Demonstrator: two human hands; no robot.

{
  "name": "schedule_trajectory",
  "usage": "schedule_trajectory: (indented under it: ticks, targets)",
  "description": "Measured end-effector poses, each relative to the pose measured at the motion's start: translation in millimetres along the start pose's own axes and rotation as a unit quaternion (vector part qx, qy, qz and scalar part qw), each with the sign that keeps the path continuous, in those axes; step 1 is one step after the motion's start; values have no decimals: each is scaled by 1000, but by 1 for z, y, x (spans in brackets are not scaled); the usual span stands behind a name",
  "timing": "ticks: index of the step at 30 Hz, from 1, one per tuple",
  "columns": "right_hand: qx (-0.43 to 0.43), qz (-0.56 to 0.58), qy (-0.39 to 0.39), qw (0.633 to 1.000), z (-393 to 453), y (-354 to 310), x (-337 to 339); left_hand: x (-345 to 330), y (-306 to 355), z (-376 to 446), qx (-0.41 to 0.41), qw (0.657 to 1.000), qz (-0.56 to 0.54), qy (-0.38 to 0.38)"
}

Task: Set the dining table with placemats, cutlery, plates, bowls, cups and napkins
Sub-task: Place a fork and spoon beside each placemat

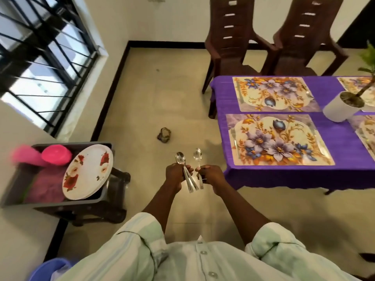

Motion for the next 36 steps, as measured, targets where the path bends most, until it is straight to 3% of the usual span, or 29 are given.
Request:
schedule_trajectory:
  ticks: [9,15,19,23,29,36]
  targets:
    - [-21,138,25,990,9,3,98,-122,-13,-11,22,995,38,-91]
    - [-31,168,124,977,36,-19,173,-224,-16,14,29,985,79,-150]
    - [-19,117,207,971,50,-48,225,-282,-9,44,2,974,159,-160]
    - [-16,80,256,963,63,-75,261,-323,-13,60,27,967,159,-197]
    - [-48,158,219,962,85,-89,302,-372,-33,54,121,958,138,-219]
    - [1,55,214,975,120,-119,386,-443,-44,61,66,974,151,-156]
Point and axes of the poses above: each hand's wrist, its own z-axis towards the middle knuckle, its own x-axis out of the back of the hand, y = z × x, the point moved 5 cm from there along z, towards the middle knuckle, and after that the axes turned 13 degrees about -x, right-handed, at the moved point
